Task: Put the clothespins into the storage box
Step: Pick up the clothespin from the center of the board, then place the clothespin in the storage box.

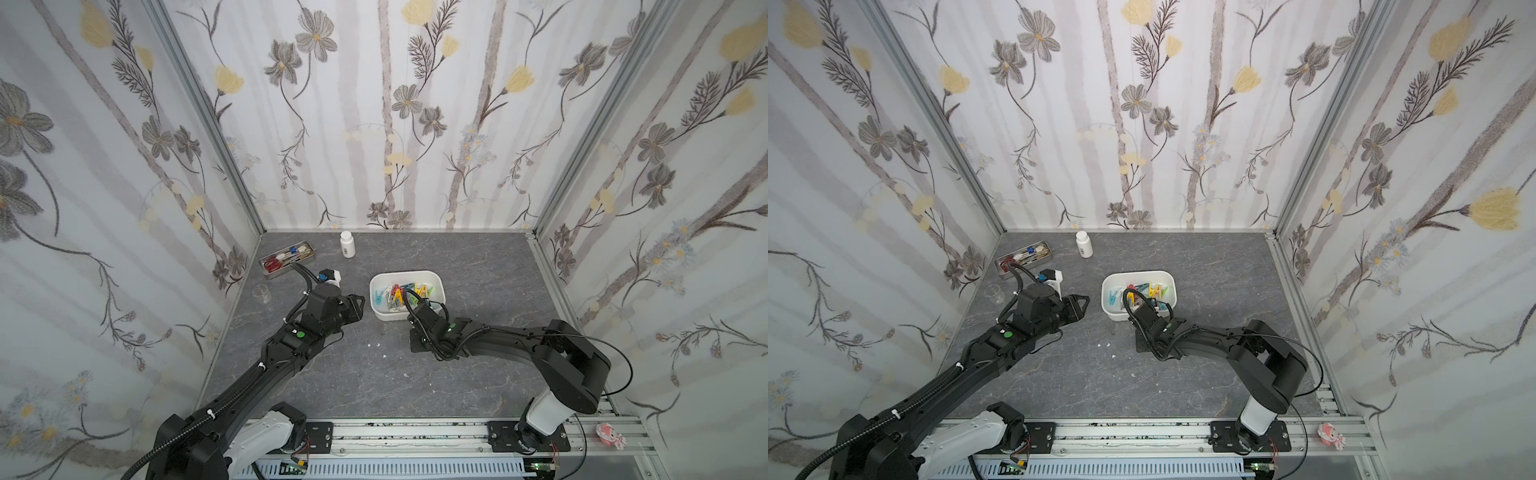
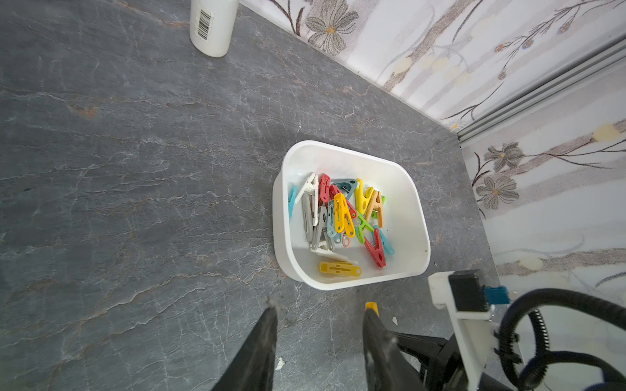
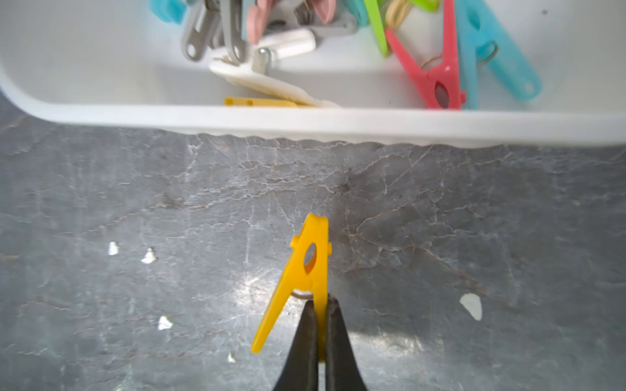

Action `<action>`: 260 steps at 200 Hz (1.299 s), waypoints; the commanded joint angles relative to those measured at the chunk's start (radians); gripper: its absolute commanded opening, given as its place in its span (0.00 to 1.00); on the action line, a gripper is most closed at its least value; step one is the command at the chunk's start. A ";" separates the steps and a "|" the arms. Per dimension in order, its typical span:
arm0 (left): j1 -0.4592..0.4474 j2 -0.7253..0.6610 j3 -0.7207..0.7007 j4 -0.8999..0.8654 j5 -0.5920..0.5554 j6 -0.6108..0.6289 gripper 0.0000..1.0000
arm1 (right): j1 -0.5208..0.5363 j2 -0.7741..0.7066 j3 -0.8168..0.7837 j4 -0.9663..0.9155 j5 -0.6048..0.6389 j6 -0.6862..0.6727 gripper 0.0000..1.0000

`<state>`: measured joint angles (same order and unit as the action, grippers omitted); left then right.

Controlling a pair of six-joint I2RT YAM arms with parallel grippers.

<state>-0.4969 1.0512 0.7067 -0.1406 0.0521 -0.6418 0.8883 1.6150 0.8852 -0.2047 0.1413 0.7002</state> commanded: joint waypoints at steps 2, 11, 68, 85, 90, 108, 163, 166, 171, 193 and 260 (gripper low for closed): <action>-0.002 0.040 0.044 -0.030 -0.032 -0.031 0.41 | -0.022 -0.079 -0.017 0.004 -0.051 -0.056 0.00; -0.003 0.066 0.071 -0.047 -0.036 -0.029 0.42 | -0.031 -0.111 -0.025 0.004 -0.058 -0.068 0.00; -0.008 0.136 0.106 -0.011 -0.042 -0.095 0.42 | -0.216 -0.236 0.029 -0.024 -0.200 -0.201 0.00; -0.012 0.172 0.116 -0.011 -0.019 -0.112 0.42 | -0.257 -0.217 0.075 -0.034 -0.237 -0.246 0.00; -0.016 0.184 0.120 -0.011 -0.012 -0.114 0.42 | -0.264 -0.211 0.084 -0.033 -0.240 -0.254 0.00; -0.030 0.225 0.135 -0.018 0.001 -0.127 0.42 | -0.290 -0.188 0.111 -0.010 -0.266 -0.282 0.00; -0.101 0.349 0.199 -0.042 -0.014 -0.165 0.42 | -0.337 -0.076 0.190 0.084 -0.335 -0.345 0.00; -0.106 0.352 0.202 -0.043 -0.016 -0.165 0.42 | -0.339 -0.074 0.193 0.084 -0.335 -0.348 0.00; -0.115 0.355 0.203 -0.045 -0.022 -0.167 0.42 | -0.340 -0.070 0.198 0.080 -0.334 -0.356 0.00; -0.134 0.346 0.188 -0.047 -0.044 -0.180 0.42 | -0.347 -0.060 0.207 0.066 -0.291 -0.388 0.00; -0.140 0.275 0.153 -0.084 -0.068 -0.171 0.43 | -0.348 0.070 0.242 0.065 -0.235 -0.428 0.00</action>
<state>-0.6361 1.3487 0.8639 -0.2035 0.0151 -0.8124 0.5400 1.6703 1.1145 -0.1570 -0.1463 0.3058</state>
